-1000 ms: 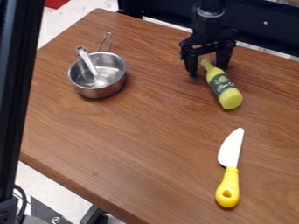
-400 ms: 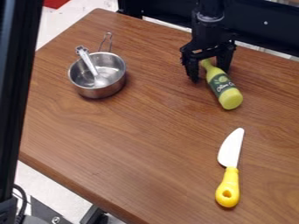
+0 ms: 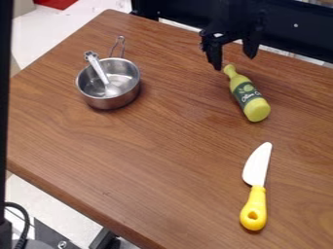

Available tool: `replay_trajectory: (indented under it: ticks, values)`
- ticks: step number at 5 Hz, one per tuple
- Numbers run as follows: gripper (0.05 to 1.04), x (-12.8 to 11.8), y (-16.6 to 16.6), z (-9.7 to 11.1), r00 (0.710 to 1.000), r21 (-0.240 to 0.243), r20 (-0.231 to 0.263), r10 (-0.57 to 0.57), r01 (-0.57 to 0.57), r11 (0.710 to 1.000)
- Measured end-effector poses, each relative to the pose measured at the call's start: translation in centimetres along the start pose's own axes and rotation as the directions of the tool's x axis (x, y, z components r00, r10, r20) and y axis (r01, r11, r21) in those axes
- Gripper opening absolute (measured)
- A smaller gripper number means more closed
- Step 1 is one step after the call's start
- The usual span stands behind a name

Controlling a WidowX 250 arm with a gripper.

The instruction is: Move the yellow bottle on the middle top of the table

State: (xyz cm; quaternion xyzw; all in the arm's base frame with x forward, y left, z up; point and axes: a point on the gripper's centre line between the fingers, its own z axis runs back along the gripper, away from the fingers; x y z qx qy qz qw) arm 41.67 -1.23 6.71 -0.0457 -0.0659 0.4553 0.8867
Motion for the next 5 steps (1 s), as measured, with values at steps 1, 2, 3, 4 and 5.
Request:
replay_trajectory:
  ticks: [1,2,3,4,5]
  values:
    - [1.001,0.2,0.7,1.7,1.0,-0.009,-0.016,0.006,-0.006,1.0]
    - [1.001,0.2,2.9,1.7,0.999,0.074,-0.043,-0.023,0.026,0.997]
    - [1.001,0.3,5.7,2.4,0.995,0.08,-0.072,-0.062,0.068,0.994]
    - [1.001,-0.6,7.8,3.2,0.977,0.071,-0.136,-0.164,0.175,0.982]
    - [1.001,-3.7,9.3,3.6,0.955,0.082,-0.143,-0.26,0.274,0.958]
